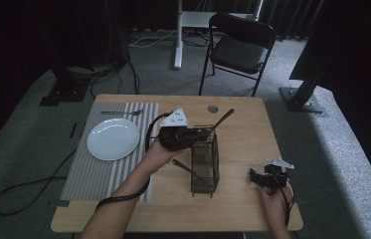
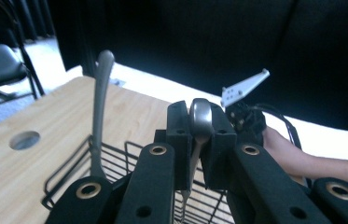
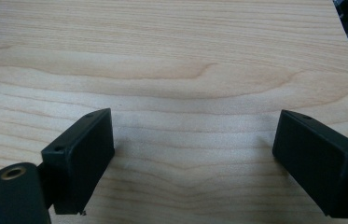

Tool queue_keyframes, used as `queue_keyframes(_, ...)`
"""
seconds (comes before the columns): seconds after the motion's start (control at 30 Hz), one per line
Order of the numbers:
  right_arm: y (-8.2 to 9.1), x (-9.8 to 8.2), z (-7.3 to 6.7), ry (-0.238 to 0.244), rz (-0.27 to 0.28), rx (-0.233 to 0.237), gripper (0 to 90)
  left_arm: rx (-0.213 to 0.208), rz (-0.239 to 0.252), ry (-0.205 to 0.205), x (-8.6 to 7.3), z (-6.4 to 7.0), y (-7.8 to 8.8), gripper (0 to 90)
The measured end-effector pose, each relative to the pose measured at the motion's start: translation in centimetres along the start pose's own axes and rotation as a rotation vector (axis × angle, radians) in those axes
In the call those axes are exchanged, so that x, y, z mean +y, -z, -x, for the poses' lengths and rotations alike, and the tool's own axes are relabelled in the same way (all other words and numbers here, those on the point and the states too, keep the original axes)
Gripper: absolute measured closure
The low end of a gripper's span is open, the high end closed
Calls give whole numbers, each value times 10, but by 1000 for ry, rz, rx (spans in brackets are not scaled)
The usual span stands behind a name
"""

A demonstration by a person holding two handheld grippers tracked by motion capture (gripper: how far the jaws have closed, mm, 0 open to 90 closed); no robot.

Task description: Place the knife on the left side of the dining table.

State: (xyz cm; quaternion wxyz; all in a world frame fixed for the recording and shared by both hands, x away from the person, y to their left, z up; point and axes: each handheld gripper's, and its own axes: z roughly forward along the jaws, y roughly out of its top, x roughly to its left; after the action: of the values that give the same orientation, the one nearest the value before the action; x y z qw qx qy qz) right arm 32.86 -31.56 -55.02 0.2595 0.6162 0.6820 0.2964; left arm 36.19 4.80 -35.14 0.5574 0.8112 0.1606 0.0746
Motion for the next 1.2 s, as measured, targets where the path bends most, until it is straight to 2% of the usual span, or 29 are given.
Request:
queue_keyframes(0.17,0,0,0,0,0,0,120,1,21,-24,10,3,6,839)
queue_keyframes(0.23,0,0,0,0,0,0,120,17,27,-30,14,4,9,839)
queue_keyframes(0.4,0,0,0,2,-1,0,120,40,47,-21,21,5,15,840)
queue_keyframes(0.67,0,0,0,1,-1,0,120,45,87,-26,40,7,37,840)
queue_keyframes(0.8,0,0,0,2,-1,0,120,43,94,-39,48,10,47,839)
queue_keyframes(0.97,0,0,0,1,0,0,120,45,103,-35,56,13,63,839)
queue_keyframes(1.2,0,0,0,0,0,0,120,70,117,-44,65,17,85,839)
